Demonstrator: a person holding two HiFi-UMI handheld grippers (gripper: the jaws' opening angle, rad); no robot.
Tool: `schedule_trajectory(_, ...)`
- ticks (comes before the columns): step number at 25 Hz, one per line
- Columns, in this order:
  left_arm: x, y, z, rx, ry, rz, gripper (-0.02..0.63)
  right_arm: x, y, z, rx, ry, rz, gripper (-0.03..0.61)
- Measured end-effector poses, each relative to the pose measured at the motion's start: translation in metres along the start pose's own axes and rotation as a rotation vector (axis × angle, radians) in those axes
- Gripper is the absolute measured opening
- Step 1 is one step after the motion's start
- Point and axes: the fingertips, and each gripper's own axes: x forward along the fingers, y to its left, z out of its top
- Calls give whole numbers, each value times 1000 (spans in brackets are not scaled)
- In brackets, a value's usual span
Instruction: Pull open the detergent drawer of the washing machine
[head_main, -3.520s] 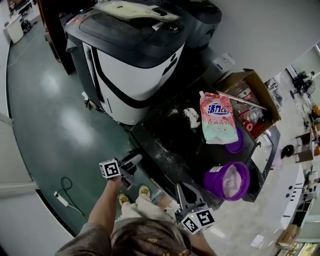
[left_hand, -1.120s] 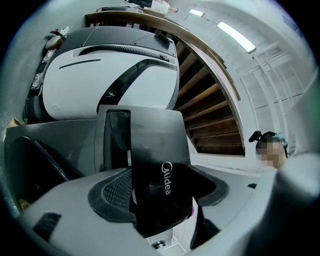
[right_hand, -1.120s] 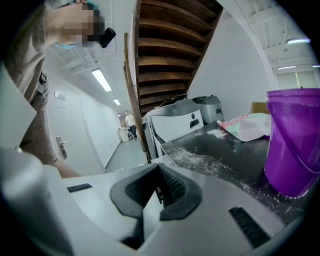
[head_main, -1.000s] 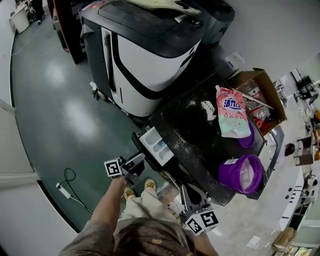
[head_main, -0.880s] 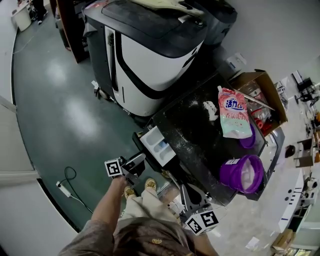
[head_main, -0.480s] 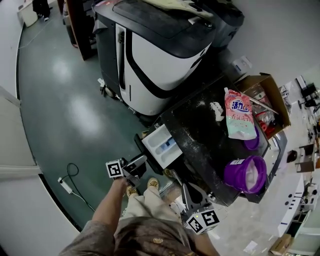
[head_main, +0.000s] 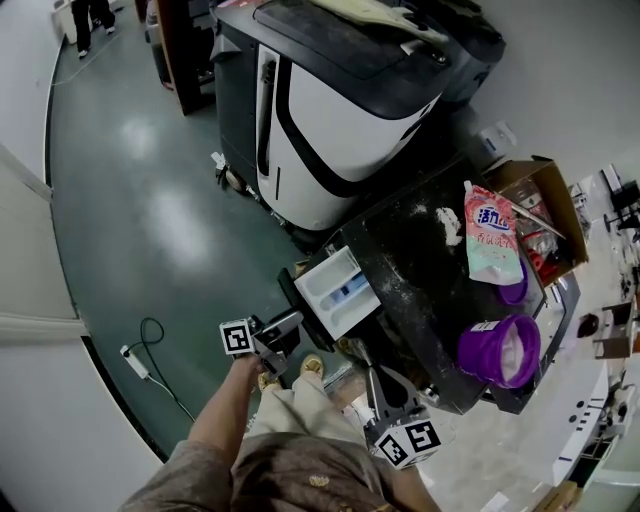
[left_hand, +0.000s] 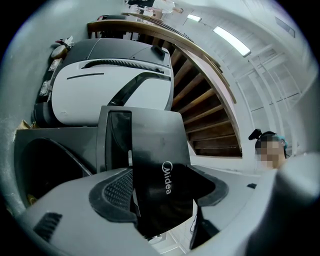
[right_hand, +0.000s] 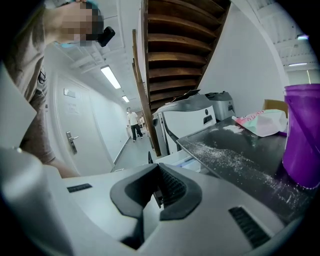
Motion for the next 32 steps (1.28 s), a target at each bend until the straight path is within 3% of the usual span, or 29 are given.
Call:
schedule_trajectory(13, -11, 6, -2, 6, -13, 34, 341, -6, 5, -4, -12, 9, 18, 2)
schedule_trajectory(18, -30, 7, 0, 21, -33, 100, 342, -4, 5, -5, -16, 9, 34, 3)
schedule_trajectory(24, -48, -19, 14, 114, -23, 195, 342, 5, 7, 8, -17, -19, 70, 3)
schedule_trajectory(32, -35, -99, 40, 306, -24, 237, 342, 13, 6, 32, -33, -60, 119, 3)
